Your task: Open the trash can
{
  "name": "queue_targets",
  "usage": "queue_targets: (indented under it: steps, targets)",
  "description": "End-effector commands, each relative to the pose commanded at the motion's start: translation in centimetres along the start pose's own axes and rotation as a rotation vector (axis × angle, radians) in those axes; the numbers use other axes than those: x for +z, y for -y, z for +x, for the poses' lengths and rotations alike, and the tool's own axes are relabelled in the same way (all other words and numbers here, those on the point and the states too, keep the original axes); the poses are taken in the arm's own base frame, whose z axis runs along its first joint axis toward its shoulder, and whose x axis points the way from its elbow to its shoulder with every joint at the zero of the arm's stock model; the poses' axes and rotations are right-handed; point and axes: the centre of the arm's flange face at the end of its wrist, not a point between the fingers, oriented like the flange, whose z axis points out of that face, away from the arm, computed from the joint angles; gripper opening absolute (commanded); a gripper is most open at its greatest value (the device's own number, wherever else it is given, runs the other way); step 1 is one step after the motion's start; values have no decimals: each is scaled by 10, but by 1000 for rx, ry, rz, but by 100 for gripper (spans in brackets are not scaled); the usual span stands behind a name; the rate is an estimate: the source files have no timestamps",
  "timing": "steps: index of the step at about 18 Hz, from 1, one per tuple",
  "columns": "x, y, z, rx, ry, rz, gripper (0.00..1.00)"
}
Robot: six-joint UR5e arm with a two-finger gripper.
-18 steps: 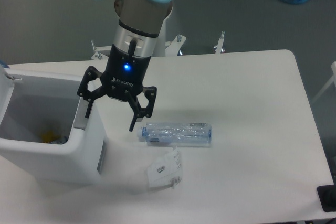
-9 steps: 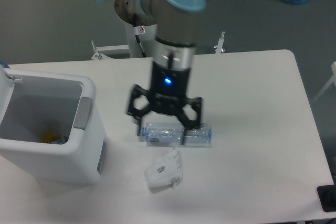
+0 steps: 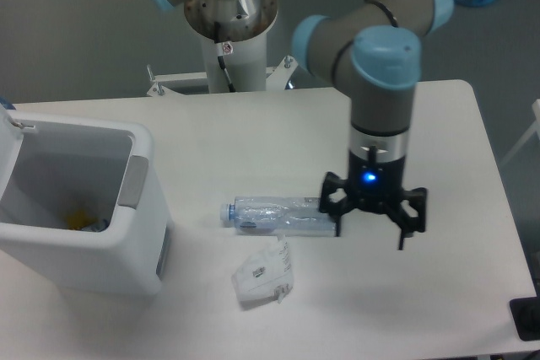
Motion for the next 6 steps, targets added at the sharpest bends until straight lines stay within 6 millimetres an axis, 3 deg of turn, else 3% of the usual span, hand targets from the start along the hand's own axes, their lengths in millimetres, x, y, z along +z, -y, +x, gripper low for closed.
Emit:
queue_targets:
  steps: [6]
  targets:
    - [26,-6,-1,80,-7,-102,100]
